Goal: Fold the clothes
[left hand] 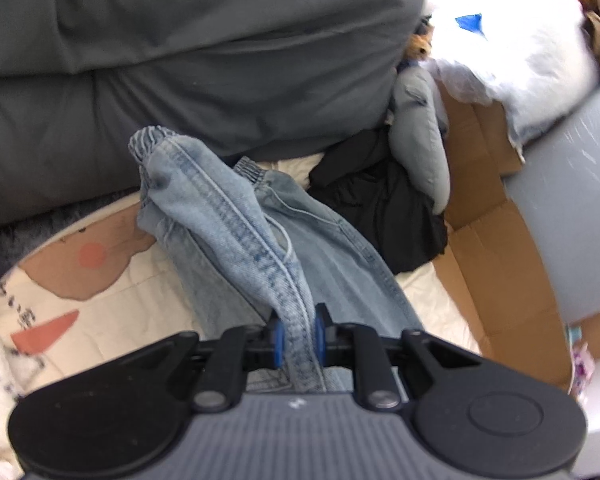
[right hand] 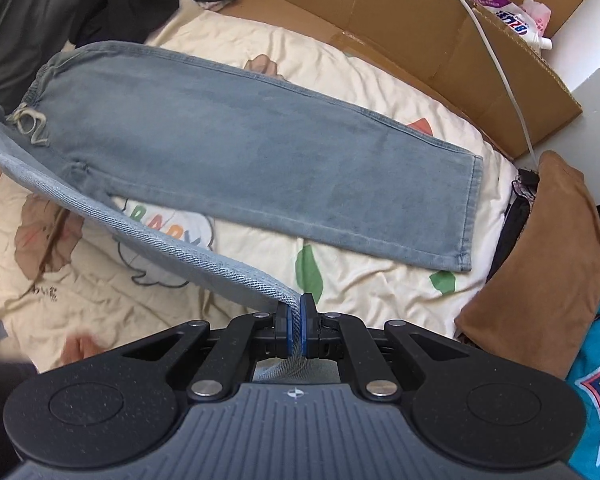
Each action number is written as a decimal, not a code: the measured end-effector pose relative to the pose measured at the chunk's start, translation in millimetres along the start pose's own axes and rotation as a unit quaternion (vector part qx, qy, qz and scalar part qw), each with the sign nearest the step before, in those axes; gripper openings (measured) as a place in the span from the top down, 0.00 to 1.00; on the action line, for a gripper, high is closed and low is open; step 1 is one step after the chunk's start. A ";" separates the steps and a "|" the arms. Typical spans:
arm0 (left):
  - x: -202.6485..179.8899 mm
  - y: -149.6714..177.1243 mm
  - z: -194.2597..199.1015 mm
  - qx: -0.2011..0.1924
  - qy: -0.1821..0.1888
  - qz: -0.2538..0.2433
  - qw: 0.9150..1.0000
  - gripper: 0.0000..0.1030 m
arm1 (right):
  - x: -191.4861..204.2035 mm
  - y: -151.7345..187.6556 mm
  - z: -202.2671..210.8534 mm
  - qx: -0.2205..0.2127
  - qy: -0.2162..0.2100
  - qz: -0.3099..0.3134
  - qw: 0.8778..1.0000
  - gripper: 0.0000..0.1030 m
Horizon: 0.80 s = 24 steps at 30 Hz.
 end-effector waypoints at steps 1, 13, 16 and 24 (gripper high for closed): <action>-2.3 -0.8 -1.3 -0.001 -0.003 -0.003 1.000 0.85 | -3.0 -3.3 -3.2 -0.003 0.001 0.002 1.000 0.99; -57.5 -16.1 -65.8 0.012 0.025 -0.077 0.997 0.84 | -45.1 -59.0 -69.4 -0.028 0.007 -0.008 1.000 0.99; -68.4 -20.1 -94.1 0.014 0.033 -0.073 0.997 0.84 | -52.1 -80.4 -89.0 -0.033 0.019 0.008 0.999 0.99; -77.9 -23.4 -167.6 -0.002 0.048 -0.052 0.997 0.84 | -70.7 -124.9 -148.2 -0.050 0.039 0.019 0.998 0.99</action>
Point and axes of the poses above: each gripper's, at about its wrist camera, not at the fingertips, and z roughly against the way its jaws point, x to its left, y to its underside, the point moved 10 cm from there along -z, roughly the way its jaws point, and after that the axes turned 1 degree about z, right-handed, at the moved point
